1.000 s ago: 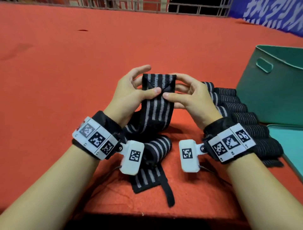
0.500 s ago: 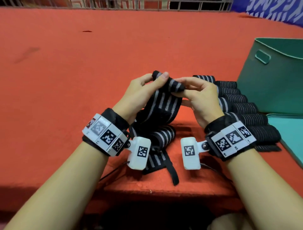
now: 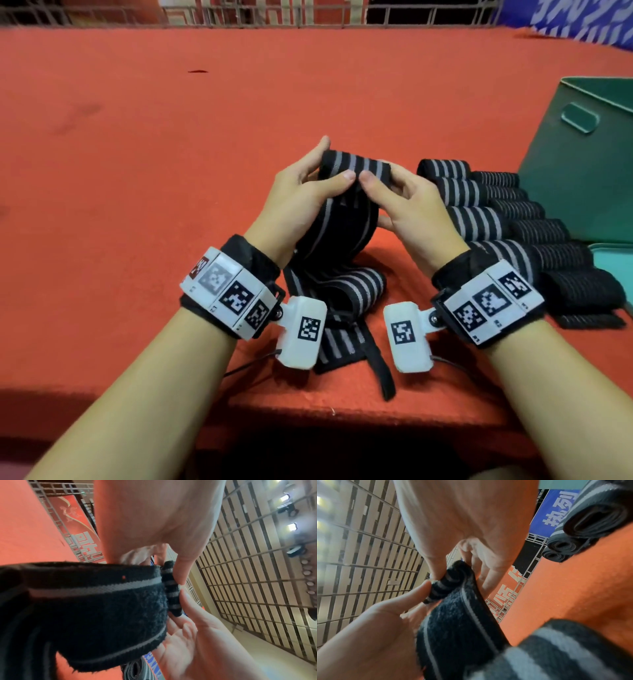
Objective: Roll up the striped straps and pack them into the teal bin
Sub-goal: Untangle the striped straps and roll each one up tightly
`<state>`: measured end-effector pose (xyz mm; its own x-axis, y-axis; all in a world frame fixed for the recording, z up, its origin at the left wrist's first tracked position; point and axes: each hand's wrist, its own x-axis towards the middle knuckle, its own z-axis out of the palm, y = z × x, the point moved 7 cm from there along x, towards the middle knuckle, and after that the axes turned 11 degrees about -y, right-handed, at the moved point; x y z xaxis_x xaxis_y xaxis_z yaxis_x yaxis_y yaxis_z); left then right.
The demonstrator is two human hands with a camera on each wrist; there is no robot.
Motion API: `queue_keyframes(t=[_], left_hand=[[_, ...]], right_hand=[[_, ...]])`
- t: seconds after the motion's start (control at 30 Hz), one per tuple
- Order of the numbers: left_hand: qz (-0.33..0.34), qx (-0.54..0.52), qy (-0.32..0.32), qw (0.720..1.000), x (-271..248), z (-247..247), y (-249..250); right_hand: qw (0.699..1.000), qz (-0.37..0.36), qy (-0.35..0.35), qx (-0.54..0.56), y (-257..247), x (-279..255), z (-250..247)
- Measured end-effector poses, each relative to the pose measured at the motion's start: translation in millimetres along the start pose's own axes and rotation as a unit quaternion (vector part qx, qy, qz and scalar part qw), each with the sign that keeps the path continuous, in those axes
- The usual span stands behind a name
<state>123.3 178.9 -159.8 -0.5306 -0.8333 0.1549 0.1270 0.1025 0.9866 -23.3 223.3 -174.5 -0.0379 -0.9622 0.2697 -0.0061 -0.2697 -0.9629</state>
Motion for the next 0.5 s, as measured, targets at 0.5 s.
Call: queue_keyframes(t=[0.5], left_hand=[[0.011, 0.055, -0.013, 0.998, 8.6, -4.0, -2.9]], right_hand=[[0.996, -0.07, 0.05, -0.003, -10.7, -5.3, -15.7]])
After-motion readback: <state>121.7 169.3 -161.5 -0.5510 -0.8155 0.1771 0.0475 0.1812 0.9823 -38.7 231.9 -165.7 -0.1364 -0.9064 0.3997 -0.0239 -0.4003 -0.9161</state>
